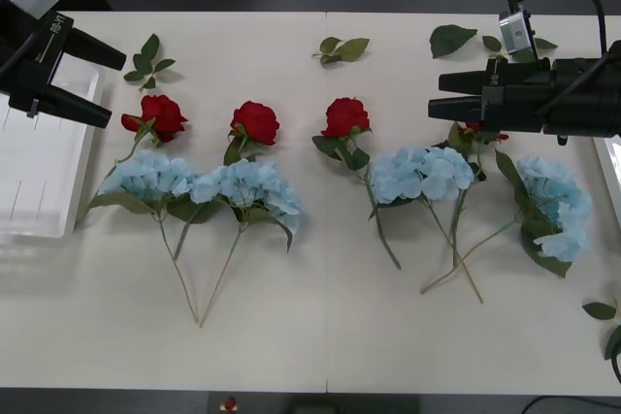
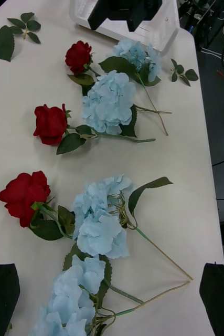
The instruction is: Put the red flowers into the right box and the blue flowers into the left box
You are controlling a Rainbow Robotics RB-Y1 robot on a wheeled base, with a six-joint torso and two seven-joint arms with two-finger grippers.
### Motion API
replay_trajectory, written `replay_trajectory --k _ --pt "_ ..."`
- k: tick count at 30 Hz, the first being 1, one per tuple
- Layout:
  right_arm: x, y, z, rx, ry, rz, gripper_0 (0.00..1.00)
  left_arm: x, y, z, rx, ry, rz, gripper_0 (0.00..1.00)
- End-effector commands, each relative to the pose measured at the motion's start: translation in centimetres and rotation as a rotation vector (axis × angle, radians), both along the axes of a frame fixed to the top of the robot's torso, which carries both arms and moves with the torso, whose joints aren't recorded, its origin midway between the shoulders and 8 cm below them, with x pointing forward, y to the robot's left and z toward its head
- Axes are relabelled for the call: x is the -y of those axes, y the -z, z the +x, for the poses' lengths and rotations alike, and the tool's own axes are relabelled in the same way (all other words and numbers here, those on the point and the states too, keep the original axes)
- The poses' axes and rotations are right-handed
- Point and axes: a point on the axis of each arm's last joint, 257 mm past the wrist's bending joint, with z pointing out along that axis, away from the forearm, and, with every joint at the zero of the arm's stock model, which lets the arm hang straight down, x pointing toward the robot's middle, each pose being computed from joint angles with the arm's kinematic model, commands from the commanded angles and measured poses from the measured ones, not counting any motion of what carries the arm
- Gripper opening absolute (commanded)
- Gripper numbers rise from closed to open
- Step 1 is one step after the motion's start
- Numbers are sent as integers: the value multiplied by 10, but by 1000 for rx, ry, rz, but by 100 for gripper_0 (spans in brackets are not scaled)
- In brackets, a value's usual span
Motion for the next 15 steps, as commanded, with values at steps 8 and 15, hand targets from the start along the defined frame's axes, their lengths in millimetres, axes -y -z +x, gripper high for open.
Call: replay_trajectory --k 8,15 --pt "-8 -21 3 65 -24 6 100 -5 -19 1 31 -4 6 100" --pt "-8 -21 3 65 -24 6 100 -5 -19 1 31 -4 6 100"
